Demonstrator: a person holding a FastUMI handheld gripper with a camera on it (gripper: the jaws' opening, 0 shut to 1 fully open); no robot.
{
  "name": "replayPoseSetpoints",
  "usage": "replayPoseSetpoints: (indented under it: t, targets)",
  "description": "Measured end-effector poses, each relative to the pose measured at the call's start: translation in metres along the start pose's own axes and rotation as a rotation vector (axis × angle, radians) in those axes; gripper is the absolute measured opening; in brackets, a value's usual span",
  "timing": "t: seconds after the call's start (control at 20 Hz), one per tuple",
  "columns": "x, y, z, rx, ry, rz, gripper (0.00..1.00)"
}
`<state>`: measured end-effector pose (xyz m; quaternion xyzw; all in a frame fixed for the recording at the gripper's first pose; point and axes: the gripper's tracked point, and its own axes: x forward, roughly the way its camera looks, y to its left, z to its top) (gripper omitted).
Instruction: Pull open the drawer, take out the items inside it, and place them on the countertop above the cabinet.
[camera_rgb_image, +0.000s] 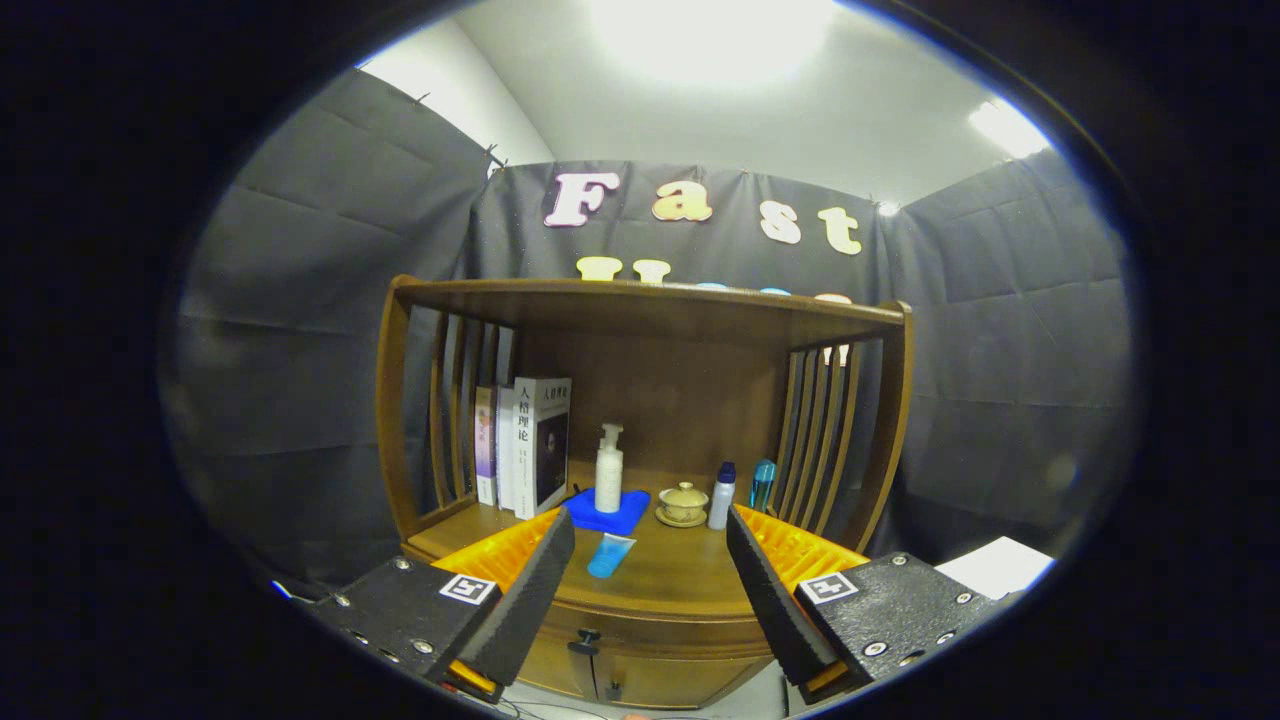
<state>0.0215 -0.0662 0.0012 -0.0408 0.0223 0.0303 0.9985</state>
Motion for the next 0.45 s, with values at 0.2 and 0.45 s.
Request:
replayPoseSetpoints:
  t: [0.2, 0.45]
  targets:
    - [-0.016, -0.020, -0.006, -0.008, -0.003, -0.090, 0.95]
    - [-0.022, -0.022, -0.015, -0.130, 0.027, -0.130, 0.95]
